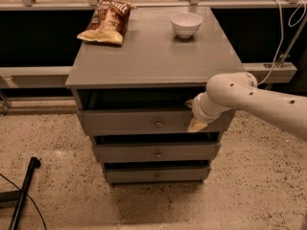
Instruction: Open top drawer
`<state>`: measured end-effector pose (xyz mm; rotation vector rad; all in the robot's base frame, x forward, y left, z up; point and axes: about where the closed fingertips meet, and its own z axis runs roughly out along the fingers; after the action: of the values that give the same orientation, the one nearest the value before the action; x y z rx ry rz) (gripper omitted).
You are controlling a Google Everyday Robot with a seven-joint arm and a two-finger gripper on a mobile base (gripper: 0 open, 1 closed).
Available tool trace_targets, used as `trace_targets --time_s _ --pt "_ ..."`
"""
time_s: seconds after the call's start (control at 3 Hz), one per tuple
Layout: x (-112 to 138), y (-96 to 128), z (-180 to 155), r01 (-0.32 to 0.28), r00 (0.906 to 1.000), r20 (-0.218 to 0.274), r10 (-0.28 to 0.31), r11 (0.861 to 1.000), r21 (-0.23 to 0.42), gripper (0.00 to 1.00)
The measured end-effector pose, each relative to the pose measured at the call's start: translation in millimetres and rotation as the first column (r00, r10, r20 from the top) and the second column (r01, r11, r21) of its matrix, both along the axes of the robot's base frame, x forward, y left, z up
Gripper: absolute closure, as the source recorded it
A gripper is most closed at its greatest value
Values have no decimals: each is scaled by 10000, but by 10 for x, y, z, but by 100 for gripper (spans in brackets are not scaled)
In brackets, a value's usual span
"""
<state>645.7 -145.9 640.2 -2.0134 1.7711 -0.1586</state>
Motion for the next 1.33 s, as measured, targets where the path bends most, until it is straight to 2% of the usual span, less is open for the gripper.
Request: trace_targets --time_s 0.33,0.67,1.0,1.33 --pt "-57 -35 24 210 9998 -64 -211 9997 -121 61" --pt "-120 -54 81 258 9996 -97 -258 9997 -31 72" --pt "-120 -54 120 258 9996 -97 -258 9997 -31 58" --pt "-121 -54 121 257 9996 -97 -258 9997 -31 34"
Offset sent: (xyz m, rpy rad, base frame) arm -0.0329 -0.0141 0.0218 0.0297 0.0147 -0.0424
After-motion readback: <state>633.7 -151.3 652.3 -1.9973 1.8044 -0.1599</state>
